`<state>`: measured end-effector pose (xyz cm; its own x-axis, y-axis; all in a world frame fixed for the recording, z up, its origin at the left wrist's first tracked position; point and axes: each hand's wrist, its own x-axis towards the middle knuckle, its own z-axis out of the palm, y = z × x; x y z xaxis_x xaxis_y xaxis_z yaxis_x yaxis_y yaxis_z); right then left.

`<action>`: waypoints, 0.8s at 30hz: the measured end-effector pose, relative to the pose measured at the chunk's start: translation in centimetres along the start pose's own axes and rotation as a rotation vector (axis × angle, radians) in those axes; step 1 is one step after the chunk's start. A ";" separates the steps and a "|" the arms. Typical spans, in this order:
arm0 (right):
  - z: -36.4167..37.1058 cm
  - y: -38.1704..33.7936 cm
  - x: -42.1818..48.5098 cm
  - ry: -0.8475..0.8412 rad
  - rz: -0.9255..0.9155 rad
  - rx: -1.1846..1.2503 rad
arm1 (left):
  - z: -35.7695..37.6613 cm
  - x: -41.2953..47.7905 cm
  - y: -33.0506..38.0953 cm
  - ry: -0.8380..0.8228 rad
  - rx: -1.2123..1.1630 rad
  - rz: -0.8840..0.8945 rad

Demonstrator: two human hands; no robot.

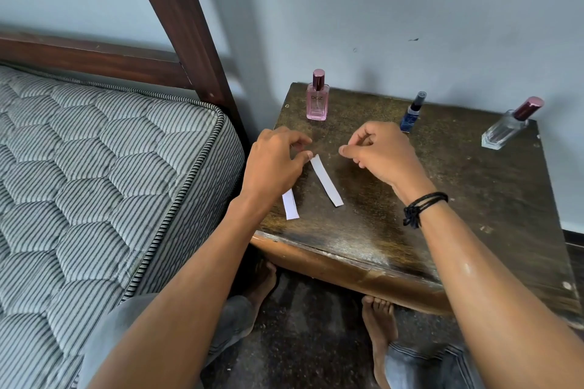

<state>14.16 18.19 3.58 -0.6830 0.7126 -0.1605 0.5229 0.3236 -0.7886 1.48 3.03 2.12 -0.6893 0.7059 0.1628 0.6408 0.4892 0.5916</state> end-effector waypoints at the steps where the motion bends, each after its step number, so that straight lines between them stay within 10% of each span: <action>1: 0.3 -0.2 0.2 0.017 -0.011 0.026 | 0.0 0.0 0.0 -0.003 0.001 0.001; 12: 3.6 -1.6 3.0 0.285 -0.084 0.143 | -0.8 0.0 0.5 0.017 -0.002 0.011; 24: 4.7 -3.0 7.6 0.167 -0.179 0.147 | -0.7 0.6 0.4 0.005 -0.035 -0.009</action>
<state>5.00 19.75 1.90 -0.6578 0.7490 0.0795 0.3134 0.3681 -0.8754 1.05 3.25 3.01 -0.6967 0.6990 0.1610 0.6223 0.4772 0.6205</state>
